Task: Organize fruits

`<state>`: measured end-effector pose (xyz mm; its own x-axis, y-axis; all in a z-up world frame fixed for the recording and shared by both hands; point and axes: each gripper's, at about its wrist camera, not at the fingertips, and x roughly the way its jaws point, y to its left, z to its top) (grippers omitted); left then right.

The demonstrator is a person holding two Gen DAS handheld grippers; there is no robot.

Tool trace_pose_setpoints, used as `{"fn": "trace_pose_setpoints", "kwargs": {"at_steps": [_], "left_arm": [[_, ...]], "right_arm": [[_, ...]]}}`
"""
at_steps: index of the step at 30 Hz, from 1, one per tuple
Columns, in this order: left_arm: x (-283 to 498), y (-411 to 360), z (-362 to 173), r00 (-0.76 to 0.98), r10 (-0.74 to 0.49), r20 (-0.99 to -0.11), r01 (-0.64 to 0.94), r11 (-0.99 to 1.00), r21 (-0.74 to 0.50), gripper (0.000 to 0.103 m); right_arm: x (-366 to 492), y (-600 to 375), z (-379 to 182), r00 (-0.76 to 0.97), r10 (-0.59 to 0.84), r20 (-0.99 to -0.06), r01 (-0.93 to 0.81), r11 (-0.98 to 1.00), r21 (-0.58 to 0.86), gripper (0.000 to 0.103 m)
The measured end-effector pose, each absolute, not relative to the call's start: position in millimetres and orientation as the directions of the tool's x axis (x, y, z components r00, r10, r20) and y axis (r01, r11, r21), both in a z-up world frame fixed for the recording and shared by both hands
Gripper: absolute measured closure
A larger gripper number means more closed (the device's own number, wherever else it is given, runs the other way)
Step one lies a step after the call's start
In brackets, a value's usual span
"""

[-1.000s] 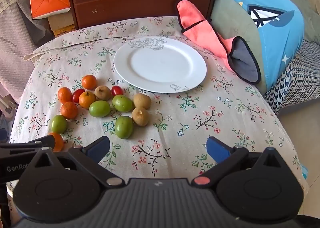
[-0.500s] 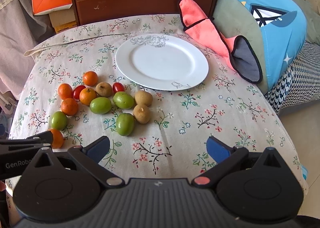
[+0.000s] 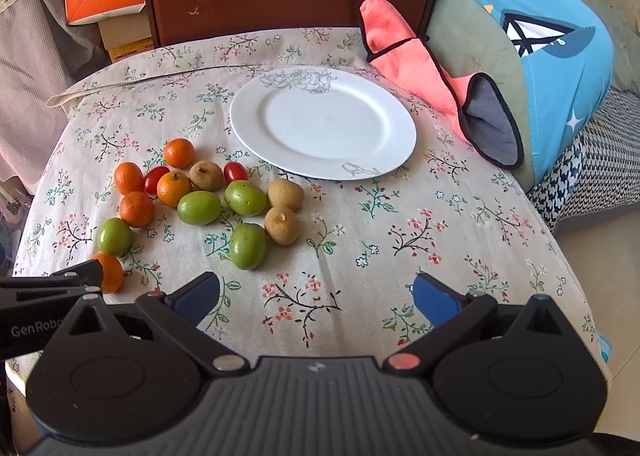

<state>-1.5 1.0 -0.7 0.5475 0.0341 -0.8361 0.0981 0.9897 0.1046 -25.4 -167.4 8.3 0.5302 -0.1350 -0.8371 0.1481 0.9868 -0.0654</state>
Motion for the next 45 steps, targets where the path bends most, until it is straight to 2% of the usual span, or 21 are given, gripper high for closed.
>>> {"fn": "trace_pose_setpoints", "kwargs": {"at_steps": [21,26,33,37,39,41,45], "left_arm": [[-1,1,0,0.554,0.028,-0.832,0.102,0.990,0.102,0.004],[1,8,7,0.565,-0.012,-0.825,0.112,0.992,0.063,0.004],[7,33,22,0.583,-0.071,-0.810,0.123,0.992,0.002,0.004],[6,36,27,0.606,-0.055,-0.794,0.175,0.982,0.066,0.004],[5,36,27,0.612,-0.058,-0.789,0.211,0.973,0.092,0.004],[3,36,24,0.611,-0.068,-0.788,0.242,0.964,0.105,0.004],[-5,33,11,0.609,-0.123,-0.784,0.285,0.956,0.072,0.004]], "right_arm": [[-26,-167,8,0.536,-0.144,-0.832,0.139,0.987,-0.081,0.001],[-29,-175,14,0.564,-0.071,-0.822,0.110,0.994,-0.010,0.001],[-47,-203,32,0.660,0.025,-0.751,0.079,0.992,0.103,0.001],[-58,-213,34,0.697,0.063,-0.714,0.047,0.990,0.134,0.001],[-62,-215,32,0.695,0.079,-0.715,0.033,0.989,0.142,0.002],[-65,-215,28,0.686,0.089,-0.722,0.011,0.991,0.133,0.007],[-70,-213,20,0.666,0.098,-0.739,-0.012,0.993,0.121,0.014]]}}
